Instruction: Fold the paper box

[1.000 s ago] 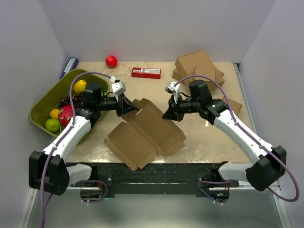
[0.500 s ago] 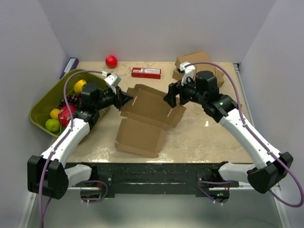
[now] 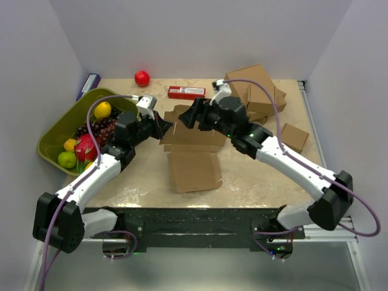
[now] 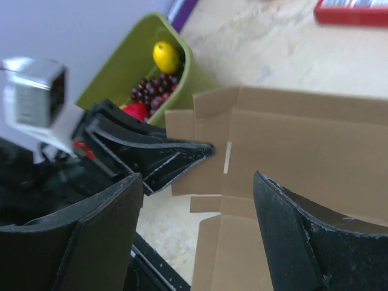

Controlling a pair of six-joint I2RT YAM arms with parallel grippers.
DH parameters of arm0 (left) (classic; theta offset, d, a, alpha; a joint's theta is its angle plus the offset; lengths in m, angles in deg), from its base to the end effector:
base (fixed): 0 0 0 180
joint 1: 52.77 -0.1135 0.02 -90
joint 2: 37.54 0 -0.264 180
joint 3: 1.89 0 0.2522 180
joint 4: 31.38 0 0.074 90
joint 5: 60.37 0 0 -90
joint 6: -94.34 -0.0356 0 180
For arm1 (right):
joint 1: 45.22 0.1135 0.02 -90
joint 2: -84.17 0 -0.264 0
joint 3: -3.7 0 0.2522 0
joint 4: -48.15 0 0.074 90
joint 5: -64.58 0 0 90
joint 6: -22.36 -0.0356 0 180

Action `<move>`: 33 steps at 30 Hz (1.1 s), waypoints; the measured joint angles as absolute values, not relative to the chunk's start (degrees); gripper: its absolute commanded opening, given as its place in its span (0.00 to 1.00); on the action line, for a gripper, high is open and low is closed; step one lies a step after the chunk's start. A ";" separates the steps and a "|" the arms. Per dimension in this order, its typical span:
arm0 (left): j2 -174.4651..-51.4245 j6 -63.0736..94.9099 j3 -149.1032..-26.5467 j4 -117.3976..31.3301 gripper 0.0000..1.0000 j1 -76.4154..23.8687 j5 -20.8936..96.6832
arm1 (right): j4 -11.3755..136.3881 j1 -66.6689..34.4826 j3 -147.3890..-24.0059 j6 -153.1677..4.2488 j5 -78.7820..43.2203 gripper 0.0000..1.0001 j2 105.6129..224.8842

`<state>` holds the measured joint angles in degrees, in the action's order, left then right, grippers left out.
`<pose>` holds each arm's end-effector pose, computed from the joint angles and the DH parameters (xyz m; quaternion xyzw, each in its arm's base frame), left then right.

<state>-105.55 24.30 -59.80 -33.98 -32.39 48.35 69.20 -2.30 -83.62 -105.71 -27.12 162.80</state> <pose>0.2534 -0.1063 0.2904 0.1044 0.7702 -0.3317 0.5347 0.2382 0.2201 0.3870 -0.0237 0.7787 0.3982 0.4842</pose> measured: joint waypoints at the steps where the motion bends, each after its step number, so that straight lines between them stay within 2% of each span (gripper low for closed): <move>1: -105.55 24.30 -59.80 -34.00 0.00 -32.28 48.00 | 69.07 -1.19 -83.62 -106.50 -28.14 0.75 164.22; 13: -105.13 23.67 -59.80 -34.53 0.00 -31.23 44.99 | 66.07 1.98 -85.70 -110.15 -35.44 0.69 172.33; 28: -104.37 21.29 -59.80 -36.12 0.00 -30.82 43.52 | 66.12 2.05 -95.95 -107.37 -40.06 0.63 180.11; 30: -104.37 21.24 -59.80 -36.25 0.00 -30.82 43.44 | 66.53 2.05 -97.52 -106.87 -39.88 0.60 181.46; 33: -104.37 21.22 -59.80 -36.30 0.00 -30.82 43.37 | 67.23 2.13 -98.03 -105.93 -39.84 0.49 182.49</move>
<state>-104.37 21.22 -59.80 -36.30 -30.82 43.37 67.23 2.13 -98.03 -105.93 -39.84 182.49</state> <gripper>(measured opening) 0.028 0.586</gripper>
